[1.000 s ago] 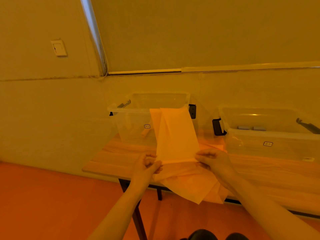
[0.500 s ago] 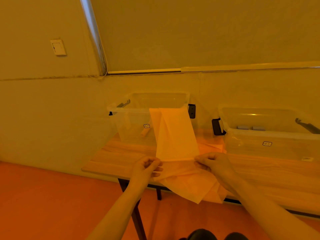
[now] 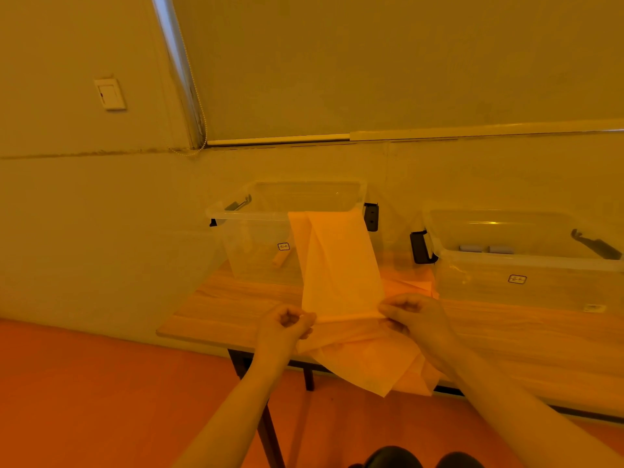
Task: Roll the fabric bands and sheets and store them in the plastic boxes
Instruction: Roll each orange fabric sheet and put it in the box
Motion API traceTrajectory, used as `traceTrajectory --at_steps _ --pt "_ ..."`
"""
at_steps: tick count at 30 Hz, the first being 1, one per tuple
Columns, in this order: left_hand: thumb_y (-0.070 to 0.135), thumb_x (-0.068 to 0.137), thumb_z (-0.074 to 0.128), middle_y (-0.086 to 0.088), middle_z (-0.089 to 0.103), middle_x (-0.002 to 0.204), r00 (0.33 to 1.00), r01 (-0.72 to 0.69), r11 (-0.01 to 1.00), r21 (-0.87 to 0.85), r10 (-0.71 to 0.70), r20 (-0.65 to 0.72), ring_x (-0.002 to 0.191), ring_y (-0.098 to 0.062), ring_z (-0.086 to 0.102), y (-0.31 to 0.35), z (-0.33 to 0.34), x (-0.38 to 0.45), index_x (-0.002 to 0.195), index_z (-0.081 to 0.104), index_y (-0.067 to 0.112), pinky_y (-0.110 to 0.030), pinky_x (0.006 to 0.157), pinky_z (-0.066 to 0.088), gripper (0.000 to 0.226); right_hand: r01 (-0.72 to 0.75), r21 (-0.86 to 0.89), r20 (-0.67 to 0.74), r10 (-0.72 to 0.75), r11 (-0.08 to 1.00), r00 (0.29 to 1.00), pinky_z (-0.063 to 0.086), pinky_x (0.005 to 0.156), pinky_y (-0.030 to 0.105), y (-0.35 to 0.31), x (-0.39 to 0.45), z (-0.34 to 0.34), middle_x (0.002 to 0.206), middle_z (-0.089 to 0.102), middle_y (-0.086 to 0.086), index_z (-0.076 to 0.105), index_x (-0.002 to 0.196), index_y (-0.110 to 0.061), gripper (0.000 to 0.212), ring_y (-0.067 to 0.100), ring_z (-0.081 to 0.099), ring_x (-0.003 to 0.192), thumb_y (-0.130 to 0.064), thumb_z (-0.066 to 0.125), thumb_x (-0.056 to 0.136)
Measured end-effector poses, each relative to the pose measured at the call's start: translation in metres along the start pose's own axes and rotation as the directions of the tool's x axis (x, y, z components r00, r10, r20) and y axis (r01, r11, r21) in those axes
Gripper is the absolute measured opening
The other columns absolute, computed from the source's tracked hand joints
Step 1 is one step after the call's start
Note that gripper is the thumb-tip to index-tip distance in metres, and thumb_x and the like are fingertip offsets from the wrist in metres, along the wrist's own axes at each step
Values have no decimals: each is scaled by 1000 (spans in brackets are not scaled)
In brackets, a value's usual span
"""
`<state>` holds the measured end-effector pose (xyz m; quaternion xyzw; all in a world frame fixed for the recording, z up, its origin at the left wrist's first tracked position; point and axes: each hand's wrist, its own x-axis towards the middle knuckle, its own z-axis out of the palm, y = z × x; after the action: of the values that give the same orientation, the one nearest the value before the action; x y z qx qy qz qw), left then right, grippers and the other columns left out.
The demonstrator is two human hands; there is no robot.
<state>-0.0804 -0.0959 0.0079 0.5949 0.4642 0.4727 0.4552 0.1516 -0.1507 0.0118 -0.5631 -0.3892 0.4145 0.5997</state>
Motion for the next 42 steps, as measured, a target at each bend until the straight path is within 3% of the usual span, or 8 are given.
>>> traceTrajectory --at_steps 4,7,16,22,27,32,38,42 --pt "13 85 70 -7 63 67 1000 -7 999 -33 7 21 56 -13 60 0 1 0 84 49 11 -24 56 50 21 37 -21 -13 -37 999 999 57 69 25 0 1 1 91 71 11 70 91 -7 11 24 68 82 -6 72 80" --pt "12 88 65 -6 62 69 998 -22 1000 -20 23 50 57 -10 58 -2 1 -2 90 58 6 -22 55 49 10 50 -44 1 -50 998 999 56 68 22 1 1 1 91 72 9 72 92 -8 10 21 68 81 -7 70 82" --pt "8 81 72 -9 73 87 996 25 997 -80 -18 85 79 -19 70 0 -9 -2 96 71 6 -23 68 57 15 26 -123 67 -17 992 998 59 75 35 0 0 -8 94 73 4 75 91 -19 15 21 70 87 -11 74 79" --pt "16 89 64 -8 73 87 995 23 994 -110 -13 98 81 -19 70 0 -8 -2 93 71 5 -24 72 56 13 45 -42 51 -42 998 998 57 79 31 2 1 -4 90 73 10 74 92 -7 12 25 69 90 -13 69 83" --pt "8 89 63 -12 72 78 996 48 989 -139 -37 79 70 -20 68 3 -4 2 91 65 -1 -26 67 57 10 68 -89 42 -65 994 997 57 81 39 4 2 -3 90 73 9 75 86 -9 12 25 69 88 -19 70 83" --pt "4 90 60 -12 69 77 995 27 990 -136 -14 95 64 -14 64 3 -2 3 96 61 5 -22 61 53 5 102 -45 15 -101 994 995 57 74 26 1 1 -1 99 70 5 72 95 -13 13 23 69 89 -10 70 83" --pt "10 85 69 -10 72 90 994 50 993 -107 -39 103 77 -15 70 0 -6 2 102 70 8 -19 66 54 18 98 -144 71 -89 985 994 52 68 21 -1 -1 -3 103 65 -8 72 95 -24 17 8 62 93 -14 73 81" --pt "13 88 65 -8 71 83 995 47 994 -101 -37 93 72 -15 67 2 -5 2 98 69 8 -21 64 54 12 101 -108 72 -93 989 993 55 70 23 1 0 -3 92 72 0 75 92 -18 10 18 68 88 -17 69 84"
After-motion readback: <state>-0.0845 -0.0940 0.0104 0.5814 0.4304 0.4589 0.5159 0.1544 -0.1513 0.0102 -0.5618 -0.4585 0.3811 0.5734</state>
